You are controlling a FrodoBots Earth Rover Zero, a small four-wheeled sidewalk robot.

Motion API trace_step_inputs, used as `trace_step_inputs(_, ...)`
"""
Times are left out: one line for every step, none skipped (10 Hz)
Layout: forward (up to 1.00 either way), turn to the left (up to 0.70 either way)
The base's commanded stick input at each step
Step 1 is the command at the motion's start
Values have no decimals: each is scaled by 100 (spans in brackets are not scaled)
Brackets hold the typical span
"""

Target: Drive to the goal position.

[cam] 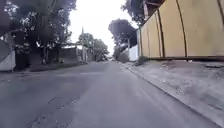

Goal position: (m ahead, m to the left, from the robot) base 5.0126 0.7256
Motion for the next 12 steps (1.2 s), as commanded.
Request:
trace_step_inputs(100,0)
trace_step_inputs(100,0)
trace_step_inputs(100,0)
trace_step_inputs(100,0)
trace_step_inputs(100,0)
trace_step_inputs(100,0)
trace_step_inputs(100,-4)
trace_step_inputs(100,-22)
trace_step_inputs(100,-40)
trace_step_inputs(100,-40)
trace_step_inputs(100,-37)
trace_step_inputs(100,-6)
